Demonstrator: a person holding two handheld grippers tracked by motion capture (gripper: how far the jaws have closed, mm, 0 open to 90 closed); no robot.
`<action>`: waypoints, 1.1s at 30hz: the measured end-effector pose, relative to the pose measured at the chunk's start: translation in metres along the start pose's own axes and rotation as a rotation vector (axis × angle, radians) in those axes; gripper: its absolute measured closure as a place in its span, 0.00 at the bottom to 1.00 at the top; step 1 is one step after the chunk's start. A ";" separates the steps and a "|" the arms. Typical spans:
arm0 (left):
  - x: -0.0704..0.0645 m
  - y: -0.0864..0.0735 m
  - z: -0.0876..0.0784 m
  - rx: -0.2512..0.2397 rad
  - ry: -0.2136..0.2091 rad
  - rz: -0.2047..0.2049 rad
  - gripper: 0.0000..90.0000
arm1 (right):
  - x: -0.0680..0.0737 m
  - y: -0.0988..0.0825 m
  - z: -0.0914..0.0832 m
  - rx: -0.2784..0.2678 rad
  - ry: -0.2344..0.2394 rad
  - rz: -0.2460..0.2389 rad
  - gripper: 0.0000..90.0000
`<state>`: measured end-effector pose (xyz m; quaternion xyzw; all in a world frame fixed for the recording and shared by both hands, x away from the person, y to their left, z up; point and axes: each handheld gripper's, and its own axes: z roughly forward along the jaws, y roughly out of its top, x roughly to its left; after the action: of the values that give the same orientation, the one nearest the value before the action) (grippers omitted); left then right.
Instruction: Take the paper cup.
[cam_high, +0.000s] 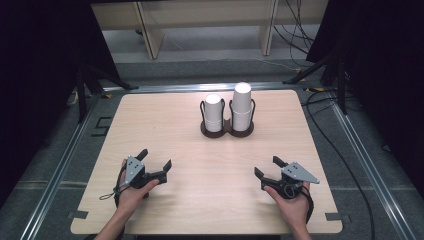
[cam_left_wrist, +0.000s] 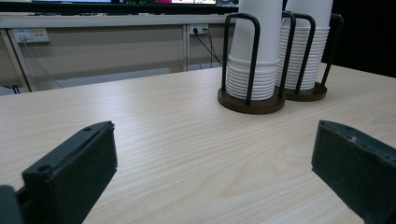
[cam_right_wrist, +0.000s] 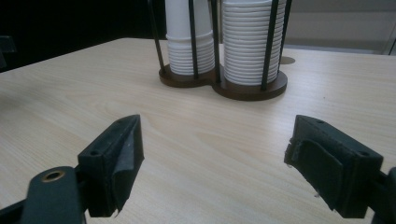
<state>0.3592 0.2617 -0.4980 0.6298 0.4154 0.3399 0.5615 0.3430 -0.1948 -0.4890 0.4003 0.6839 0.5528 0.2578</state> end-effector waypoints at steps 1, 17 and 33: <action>0.000 0.000 0.000 0.006 0.001 0.000 0.00 | 0.000 0.000 0.000 -0.002 0.002 0.002 0.22; -0.008 0.015 0.032 0.048 -0.099 0.092 0.07 | 0.004 0.025 0.005 -0.039 0.001 -0.039 0.25; -0.028 0.043 0.113 0.095 -0.195 0.129 0.17 | 0.020 0.084 0.066 -0.073 0.070 -0.095 0.28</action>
<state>0.4542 0.1873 -0.4701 0.7111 0.3330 0.2926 0.5458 0.4070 -0.1362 -0.4230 0.3382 0.6899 0.5784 0.2741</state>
